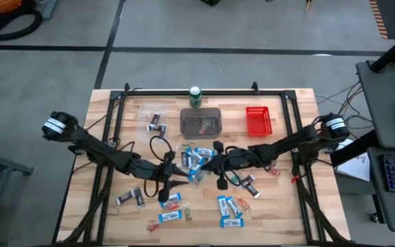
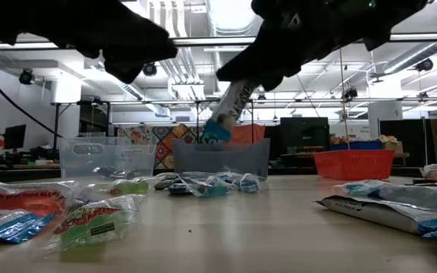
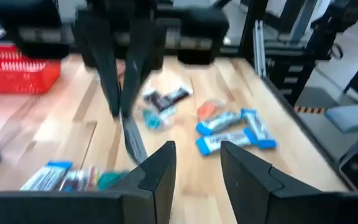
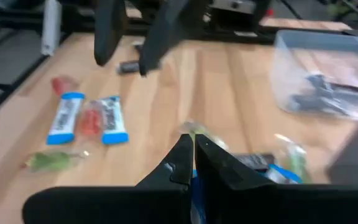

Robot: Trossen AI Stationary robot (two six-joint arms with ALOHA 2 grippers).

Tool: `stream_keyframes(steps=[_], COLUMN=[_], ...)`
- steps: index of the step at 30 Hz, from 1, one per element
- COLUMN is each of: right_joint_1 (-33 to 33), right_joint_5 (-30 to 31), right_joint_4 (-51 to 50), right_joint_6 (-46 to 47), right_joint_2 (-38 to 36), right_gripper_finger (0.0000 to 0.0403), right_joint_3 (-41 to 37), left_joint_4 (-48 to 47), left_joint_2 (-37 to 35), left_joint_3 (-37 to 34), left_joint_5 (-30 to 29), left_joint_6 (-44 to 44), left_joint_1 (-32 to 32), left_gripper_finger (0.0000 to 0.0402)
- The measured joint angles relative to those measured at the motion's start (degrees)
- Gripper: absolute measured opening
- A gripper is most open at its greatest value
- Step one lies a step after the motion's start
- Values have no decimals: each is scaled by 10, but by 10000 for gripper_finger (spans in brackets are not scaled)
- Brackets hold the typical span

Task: Organize candy in baskets
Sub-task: Put the white chocolate bar into the red bin

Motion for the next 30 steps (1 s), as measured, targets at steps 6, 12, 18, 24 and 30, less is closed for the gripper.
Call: stream_keyframes(steps=[6, 12, 18, 24, 30], right_joint_1=[-4, -28, -62, -107, -147], right_joint_5=[59, 121, 186, 187, 180], right_joint_4=[-111, -319, -565, -692, -735], right_joint_6=[15, 95, 204, 253, 253], right_joint_2=[-67, -152, -188, -185, -185], right_gripper_finger=[8, 8, 8, 9, 9], right_joint_3=[0, 29, 91, 128, 125], left_joint_4=[-121, -267, -532, -667, -656], left_joint_2=[-58, -124, -183, -170, -121], left_joint_3=[0, 0, 34, 48, 42], left_joint_5=[-11, -14, 79, 188, 206], left_joint_6=[-44, -141, -349, -451, -446], left_joint_1=[0, 0, -5, -41, -91], left_gripper_finger=[111, 111, 111, 111, 111])
